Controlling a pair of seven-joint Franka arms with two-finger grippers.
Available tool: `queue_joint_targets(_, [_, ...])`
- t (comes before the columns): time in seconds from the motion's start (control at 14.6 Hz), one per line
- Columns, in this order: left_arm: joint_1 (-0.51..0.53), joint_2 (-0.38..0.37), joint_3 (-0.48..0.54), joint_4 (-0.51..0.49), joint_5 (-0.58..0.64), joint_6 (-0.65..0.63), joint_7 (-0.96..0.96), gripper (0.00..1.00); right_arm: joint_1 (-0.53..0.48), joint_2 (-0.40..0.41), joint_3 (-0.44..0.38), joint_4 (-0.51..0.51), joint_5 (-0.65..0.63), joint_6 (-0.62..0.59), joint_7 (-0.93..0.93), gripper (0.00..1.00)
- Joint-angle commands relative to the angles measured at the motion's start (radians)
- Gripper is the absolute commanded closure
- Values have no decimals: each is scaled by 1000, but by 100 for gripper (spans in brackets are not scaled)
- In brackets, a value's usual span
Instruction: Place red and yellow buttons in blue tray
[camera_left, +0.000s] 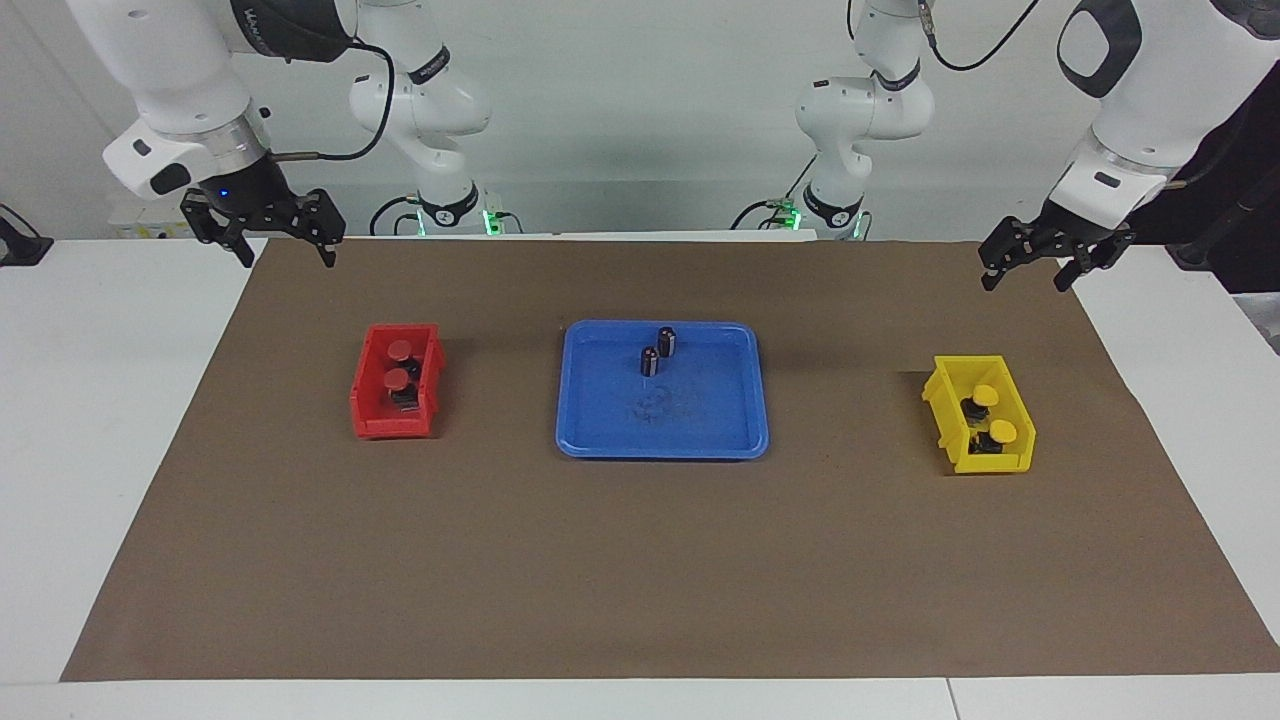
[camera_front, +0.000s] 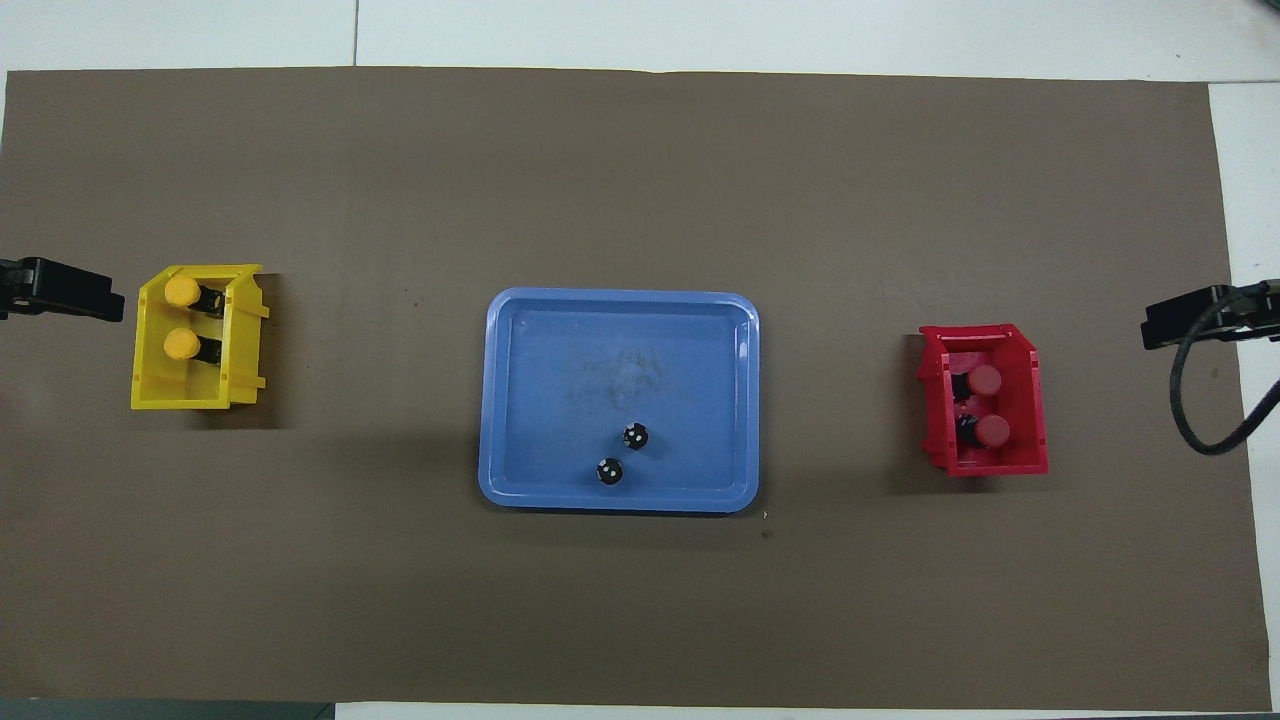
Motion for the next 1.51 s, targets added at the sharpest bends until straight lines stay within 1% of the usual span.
queue_joint_targets(0.0, [6, -27, -2, -29, 20, 6, 21, 0, -2, -15, 3, -13, 19, 4, 3, 0])
queue_joint_targets(0.21, [37, -28, -2, -35, 22, 6, 50, 0, 1, -16, 3, -14, 18, 4, 8, 0])
queue_joint_targets(0.62, [51, -28, 0, -35, 34, -12, 52, 0, 2, -22, 3, -22, 19, -19, 3, 0])
queue_joint_targets(0.75, [54, -30, 0, -41, 34, -2, 53, 0, 5, -18, 6, -20, 21, -3, 5, 0])
queue_joint_targets(0.89, [80, -42, -2, -58, 34, 0, 58, 0, 35, -18, 8, -25, 47, 19, 20, 0])
queue_joint_targets(0.96, [80, -42, -2, -58, 34, 6, 56, 0, 38, -22, 9, -48, 47, 42, 37, 0])
queue_joint_targets(1.03, [80, -42, -2, -60, 34, 17, 58, 0, 57, -38, 9, -107, 48, 107, 57, 0])
queue_joint_targets(1.17, [74, -41, -2, -60, 34, 31, 58, 0, 103, -83, 9, -293, 50, 293, 123, 0])
queue_joint_targets(1.24, [72, -41, -2, -61, 36, 29, 58, 0, 110, -84, 9, -365, 50, 366, 141, 0])
queue_joint_targets(1.3, [71, -39, -6, -57, 34, 25, 56, 0, 110, -73, 9, -402, 50, 413, 141, 0])
queue_joint_targets(1.37, [71, -38, -11, -58, 36, 31, 52, 0, 102, -50, 9, -416, 50, 430, 140, 1])
queue_joint_targets(1.44, [72, -38, -12, -54, 36, 20, 53, 0, 95, -30, 8, -421, 50, 436, 134, 6])
